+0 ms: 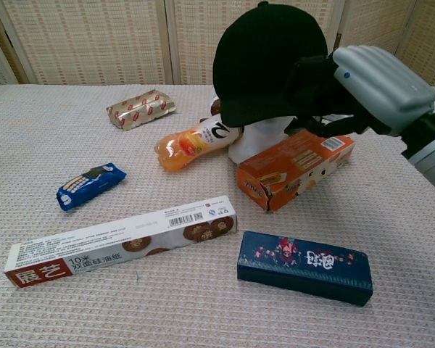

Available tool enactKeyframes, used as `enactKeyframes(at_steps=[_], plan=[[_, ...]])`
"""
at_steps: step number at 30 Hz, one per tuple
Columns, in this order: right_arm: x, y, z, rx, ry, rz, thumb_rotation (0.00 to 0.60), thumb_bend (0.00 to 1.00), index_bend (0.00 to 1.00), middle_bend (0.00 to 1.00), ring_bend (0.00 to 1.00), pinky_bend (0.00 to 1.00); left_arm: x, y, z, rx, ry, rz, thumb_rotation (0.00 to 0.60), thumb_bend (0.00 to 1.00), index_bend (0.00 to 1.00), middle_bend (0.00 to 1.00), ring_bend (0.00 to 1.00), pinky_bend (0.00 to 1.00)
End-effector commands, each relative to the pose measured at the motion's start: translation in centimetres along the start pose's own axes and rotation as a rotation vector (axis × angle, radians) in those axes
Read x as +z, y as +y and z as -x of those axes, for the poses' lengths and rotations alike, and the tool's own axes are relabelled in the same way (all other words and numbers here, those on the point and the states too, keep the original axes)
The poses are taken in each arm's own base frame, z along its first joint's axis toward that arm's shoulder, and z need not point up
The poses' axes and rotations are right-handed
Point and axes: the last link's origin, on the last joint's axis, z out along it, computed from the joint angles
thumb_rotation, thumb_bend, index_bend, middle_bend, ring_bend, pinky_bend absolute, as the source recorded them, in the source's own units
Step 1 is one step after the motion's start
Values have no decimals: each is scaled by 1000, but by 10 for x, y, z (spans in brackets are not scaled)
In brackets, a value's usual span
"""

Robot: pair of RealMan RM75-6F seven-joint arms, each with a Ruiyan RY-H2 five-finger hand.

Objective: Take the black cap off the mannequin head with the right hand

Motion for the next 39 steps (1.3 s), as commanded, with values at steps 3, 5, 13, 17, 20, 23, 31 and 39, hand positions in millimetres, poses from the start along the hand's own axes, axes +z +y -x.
enactKeyframes(at_steps=[3, 5, 13, 17, 20, 23, 31, 39], plan=[[5, 4, -11, 22, 55, 12, 600, 944, 740, 1000, 1000, 1000, 1, 2, -1, 0, 2, 7, 600, 69, 277, 251, 232, 200], [12, 7, -17, 33, 87, 29, 600, 964, 754, 1000, 1000, 1000, 2, 2, -1, 0, 3, 11, 600, 69, 277, 251, 232, 200], [44, 20, -34, 26, 149, 101, 600, 999, 774, 1000, 1000, 1000, 2, 4, 0, 6, -6, 12, 600, 69, 280, 251, 232, 200], [64, 29, -39, 21, 157, 137, 600, 1000, 774, 1000, 1000, 1000, 2, 5, 2, 10, -15, 10, 600, 69, 280, 251, 232, 201], [76, 33, -43, 23, 163, 155, 600, 1000, 775, 1000, 1000, 1000, 2, 6, 4, 11, -25, 9, 600, 69, 280, 251, 232, 201], [82, 36, -45, 30, 169, 163, 600, 1000, 779, 1000, 1000, 1000, 1, 6, 4, 12, -26, 6, 600, 69, 281, 251, 233, 200], [84, 44, -55, -3, 188, 162, 600, 1000, 786, 1000, 1000, 1000, 3, 7, 4, 12, -24, 8, 600, 69, 280, 250, 232, 200], [77, 55, -73, -37, 225, 167, 600, 1000, 787, 1000, 1000, 1000, 4, 7, 4, 11, -21, 11, 600, 70, 280, 250, 232, 201]])
